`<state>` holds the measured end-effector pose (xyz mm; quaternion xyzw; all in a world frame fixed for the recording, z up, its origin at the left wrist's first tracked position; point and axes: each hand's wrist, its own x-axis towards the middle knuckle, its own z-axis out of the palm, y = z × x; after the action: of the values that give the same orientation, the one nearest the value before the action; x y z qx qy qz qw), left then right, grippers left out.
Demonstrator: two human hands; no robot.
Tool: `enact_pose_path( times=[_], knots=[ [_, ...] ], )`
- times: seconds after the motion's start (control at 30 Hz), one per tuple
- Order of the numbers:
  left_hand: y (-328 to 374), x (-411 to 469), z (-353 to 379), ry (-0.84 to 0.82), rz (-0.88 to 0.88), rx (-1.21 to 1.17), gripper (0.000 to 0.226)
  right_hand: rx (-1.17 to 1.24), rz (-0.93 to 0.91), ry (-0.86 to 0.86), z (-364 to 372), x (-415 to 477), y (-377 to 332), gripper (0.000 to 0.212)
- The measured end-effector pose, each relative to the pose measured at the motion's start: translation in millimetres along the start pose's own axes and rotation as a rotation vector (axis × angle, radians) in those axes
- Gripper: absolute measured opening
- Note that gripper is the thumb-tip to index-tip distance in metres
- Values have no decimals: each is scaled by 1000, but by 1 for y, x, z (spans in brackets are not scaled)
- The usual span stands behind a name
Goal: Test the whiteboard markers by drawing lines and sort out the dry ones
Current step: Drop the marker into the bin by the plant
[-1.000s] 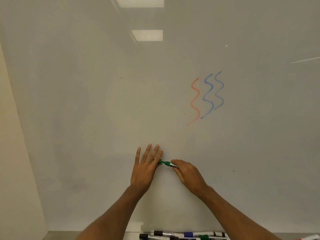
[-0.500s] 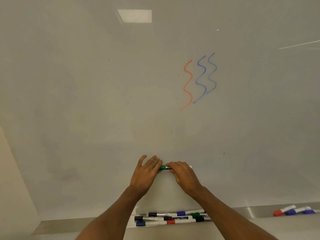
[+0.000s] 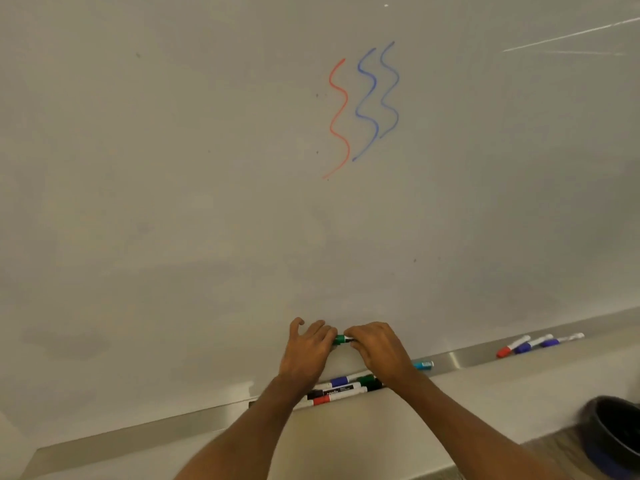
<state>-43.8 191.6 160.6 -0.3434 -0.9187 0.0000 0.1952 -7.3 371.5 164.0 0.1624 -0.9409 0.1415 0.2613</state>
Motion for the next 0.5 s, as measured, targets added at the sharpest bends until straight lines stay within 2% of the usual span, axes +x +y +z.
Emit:
enact_pose_path(
  times=[0.13, 0.3, 0.5],
  knots=[
    [32, 7, 24, -57, 18, -44, 46, -109, 109, 9, -5, -35, 12, 30],
    [92, 14, 39, -218, 57, -79, 66, -189, 262, 30, -18, -100, 37, 31],
    [186, 35, 55, -267, 182, -111, 68, -266, 445, -56, -44, -185, 87, 32]
  ],
)
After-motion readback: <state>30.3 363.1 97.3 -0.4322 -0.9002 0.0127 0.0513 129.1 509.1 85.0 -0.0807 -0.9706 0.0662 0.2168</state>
